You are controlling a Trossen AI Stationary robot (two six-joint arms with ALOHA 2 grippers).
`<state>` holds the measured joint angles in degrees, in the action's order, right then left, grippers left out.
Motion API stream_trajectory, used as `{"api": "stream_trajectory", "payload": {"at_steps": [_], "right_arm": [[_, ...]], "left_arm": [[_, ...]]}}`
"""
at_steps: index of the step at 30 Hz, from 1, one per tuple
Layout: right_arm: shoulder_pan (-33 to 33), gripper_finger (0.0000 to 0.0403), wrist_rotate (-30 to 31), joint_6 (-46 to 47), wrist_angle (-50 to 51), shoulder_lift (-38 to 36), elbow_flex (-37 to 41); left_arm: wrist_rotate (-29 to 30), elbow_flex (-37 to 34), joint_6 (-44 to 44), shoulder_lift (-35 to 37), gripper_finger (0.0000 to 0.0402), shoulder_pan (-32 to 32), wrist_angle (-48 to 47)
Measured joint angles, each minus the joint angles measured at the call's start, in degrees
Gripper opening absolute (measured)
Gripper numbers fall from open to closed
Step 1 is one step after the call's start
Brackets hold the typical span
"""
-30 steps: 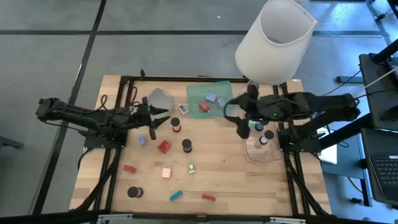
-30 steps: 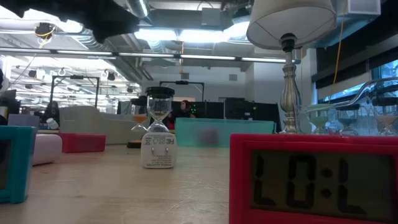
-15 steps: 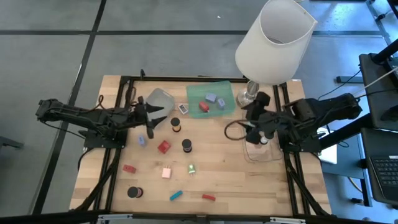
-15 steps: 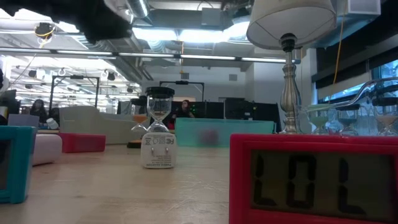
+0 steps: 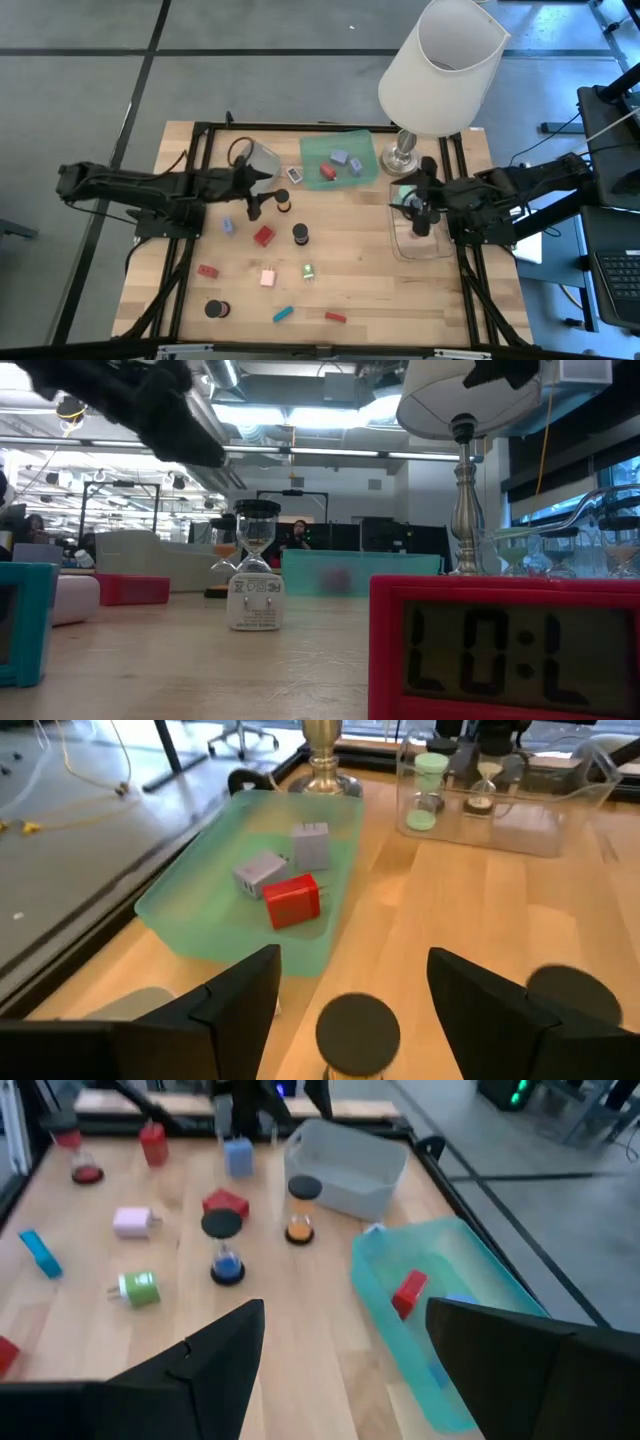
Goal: Pick & Place Office items
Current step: Put the white digital clock into the gray bin
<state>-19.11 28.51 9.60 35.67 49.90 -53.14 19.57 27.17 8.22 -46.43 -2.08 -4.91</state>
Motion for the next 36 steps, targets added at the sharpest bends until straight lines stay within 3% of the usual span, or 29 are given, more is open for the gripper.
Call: {"api": "stream_trajectory", "payload": {"at_steps": [9, 16, 22, 30, 36], "right_arm": [[0.00, 0.0283, -0.01, -1.30, -14.06, -9.13, 15.80], [0.00, 0.0283, 0.63, -1.28, -18.04, -13.71, 23.63], [0.02, 0.0283, 2.34, -1.32, -18.22, -19.03, 27.40], [0.02, 0.0283, 2.26, -3.40, -18.11, -24.14, 30.69], [0.02, 0.0283, 2.15, -3.86, -18.22, -24.67, 31.07]], "left_arm": [[-14.72, 10.17, -13.09, -14.90, 0.0252, -10.82, -7.64], [-16.04, 19.87, -22.20, -27.48, 0.0252, -17.48, -13.21], [-20.88, 26.45, -28.41, -37.55, 0.0251, -22.16, -16.06], [-25.36, 33.85, -34.93, -46.16, 0.0251, -24.88, -23.54], [-25.47, 35.39, -38.44, -50.62, 0.0251, -25.18, -24.98]]}}
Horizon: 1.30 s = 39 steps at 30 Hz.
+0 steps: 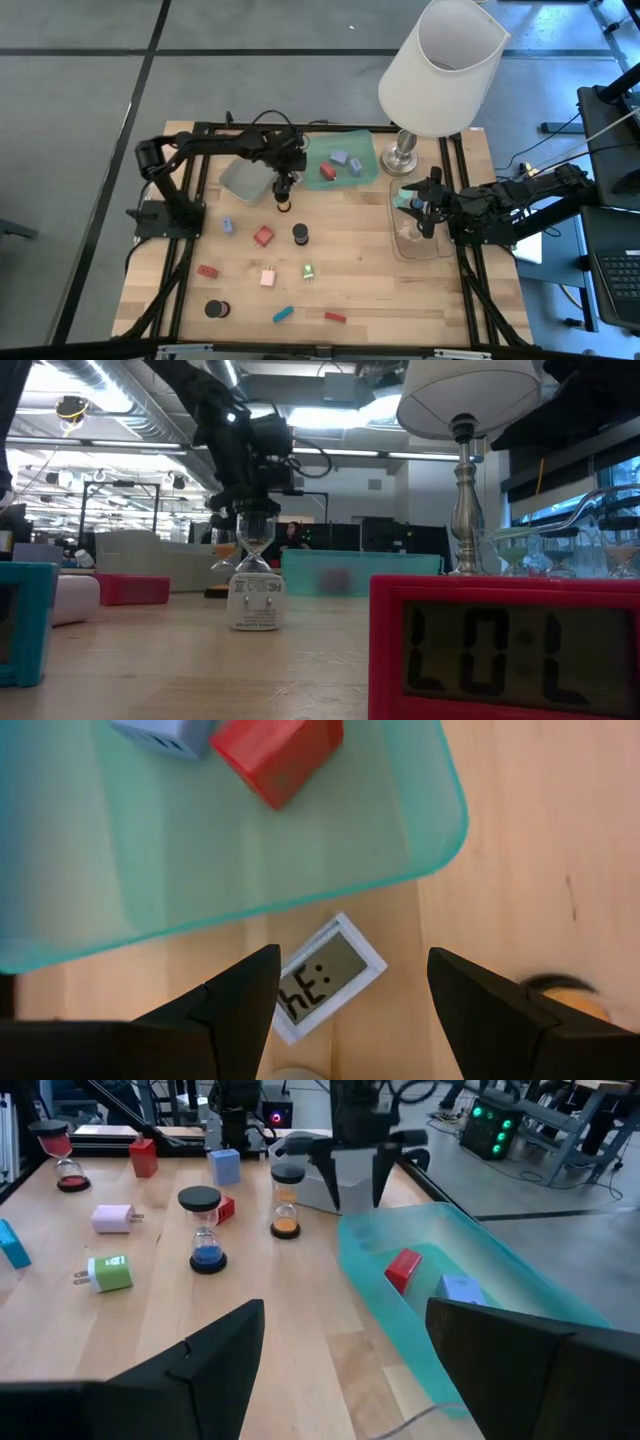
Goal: Pick & Place Office items
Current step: Put the white digital clock into the gray bin
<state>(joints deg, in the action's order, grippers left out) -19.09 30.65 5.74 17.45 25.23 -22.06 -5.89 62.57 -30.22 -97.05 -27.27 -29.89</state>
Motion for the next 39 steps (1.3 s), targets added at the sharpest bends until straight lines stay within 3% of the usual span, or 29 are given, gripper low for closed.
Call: {"api": "stream_trajectory", "payload": {"at_steps": [11, 20, 39], "right_arm": [[0.00, 0.0283, 1.92, -0.22, -0.04, 0.00, 0.00], [0.00, 0.0283, 1.92, -0.26, -0.04, 0.00, 0.00], [0.00, 0.0283, 1.44, -0.39, -0.04, 0.00, 0.00]], "left_arm": [[1.47, 0.02, -5.62, -5.47, 0.0251, 0.04, 0.35], [7.41, 0.00, -9.36, -6.52, 0.0251, 0.02, 4.34], [0.65, -0.04, -5.08, -6.52, 0.0251, 0.07, 0.16]]}}
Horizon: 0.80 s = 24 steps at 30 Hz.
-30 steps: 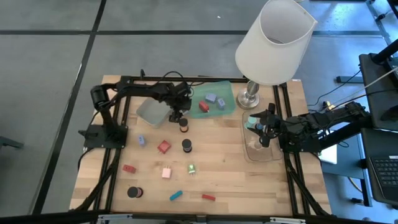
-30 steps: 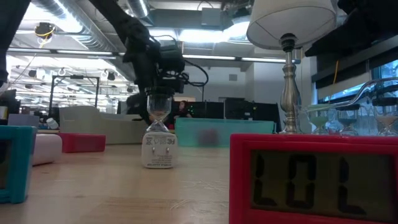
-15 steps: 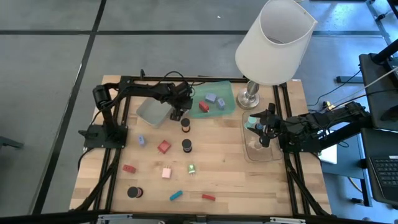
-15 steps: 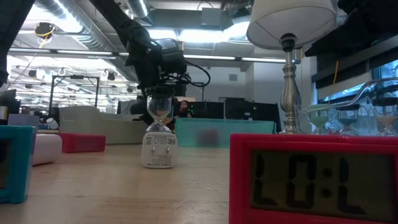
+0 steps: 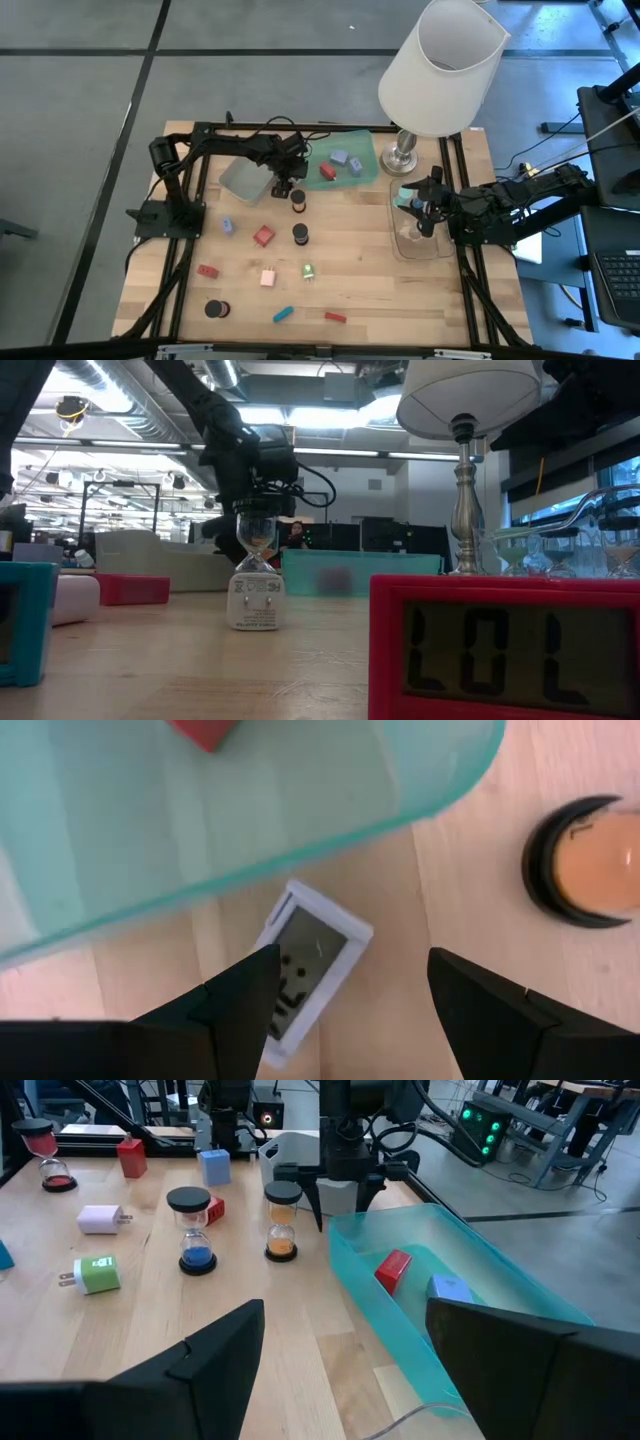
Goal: Pick & Place Office items
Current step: Put the white digital clock into the gray bin
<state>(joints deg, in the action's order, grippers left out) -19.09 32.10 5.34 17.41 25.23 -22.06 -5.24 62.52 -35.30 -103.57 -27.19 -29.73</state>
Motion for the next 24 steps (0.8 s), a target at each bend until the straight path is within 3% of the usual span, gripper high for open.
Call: {"api": "stream_trajectory", "payload": {"at_steps": [24], "right_arm": [[-0.02, 0.0283, -0.20, 0.13, -0.05, 0.00, 0.02]], "left_arm": [[0.60, 0.20, 1.14, -2.21, 0.0251, 0.20, -1.35]]}}
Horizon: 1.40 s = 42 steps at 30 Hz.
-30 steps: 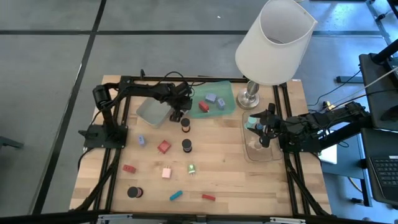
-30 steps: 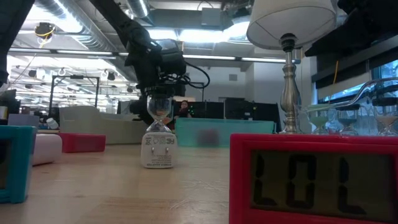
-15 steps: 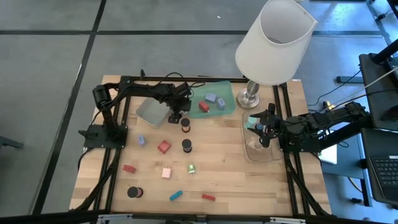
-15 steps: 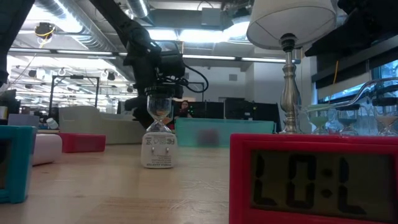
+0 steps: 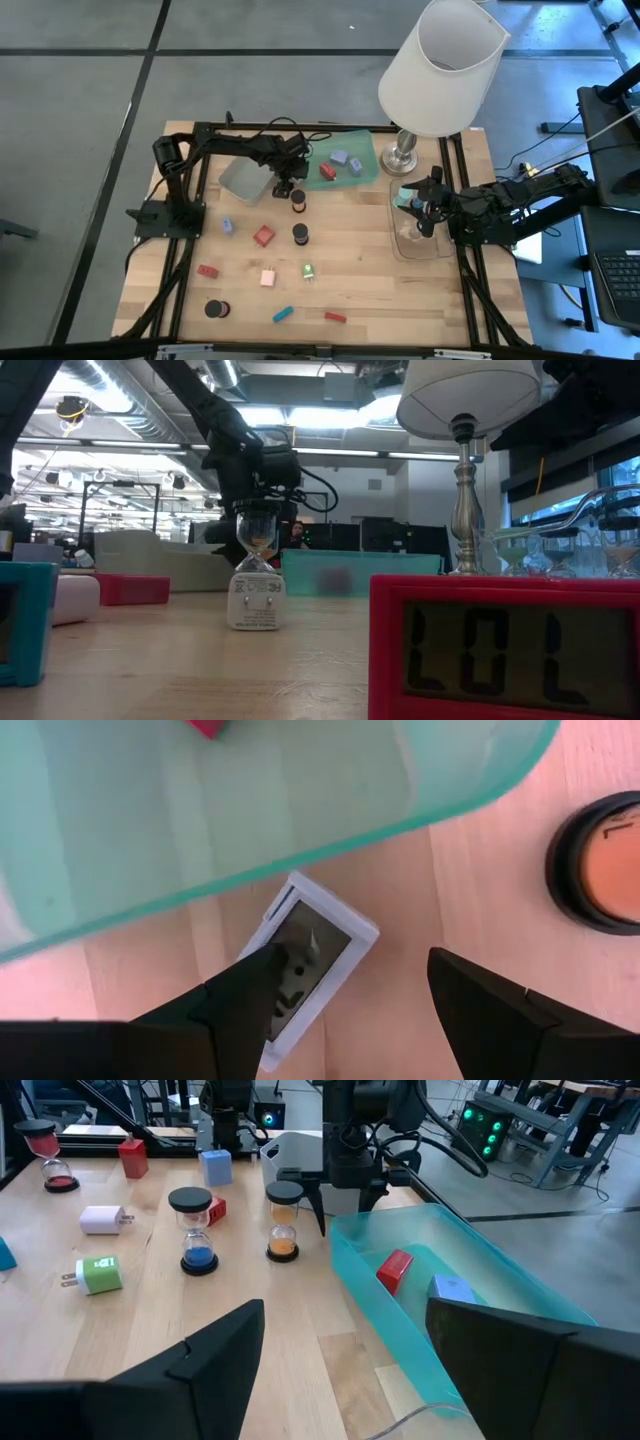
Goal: Pick & Place Office items
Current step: Put the white digital clock into the gray bin
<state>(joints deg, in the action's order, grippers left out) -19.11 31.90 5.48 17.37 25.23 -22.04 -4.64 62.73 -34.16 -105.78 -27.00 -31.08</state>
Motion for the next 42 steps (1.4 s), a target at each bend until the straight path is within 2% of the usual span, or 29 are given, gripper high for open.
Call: {"api": "stream_trajectory", "payload": {"at_steps": [14, 22, 34, 37, 42], "right_arm": [[0.00, 0.0283, 0.00, -0.01, -0.02, 0.00, 0.00], [0.00, 0.0283, 0.02, -0.02, 0.00, 0.00, 0.00], [0.00, 0.0283, 0.04, -0.07, 0.00, 0.00, 0.00], [0.00, 0.0283, 0.04, -0.17, 0.00, 0.00, 0.00], [0.01, 0.0283, 0.04, -0.17, -0.01, 0.00, 0.00]], "left_arm": [[-1.90, -0.42, 5.07, 3.85, 0.0251, 4.67, -13.47], [4.23, -0.29, 2.48, 4.29, 0.0251, 8.20, -12.27], [12.15, -0.29, 2.36, 4.29, 0.0251, 8.64, -11.54], [11.76, -0.29, 2.39, 4.23, 0.0251, 8.09, -8.67], [7.69, -0.20, 2.91, 3.15, 0.0251, 6.10, -3.28]]}}
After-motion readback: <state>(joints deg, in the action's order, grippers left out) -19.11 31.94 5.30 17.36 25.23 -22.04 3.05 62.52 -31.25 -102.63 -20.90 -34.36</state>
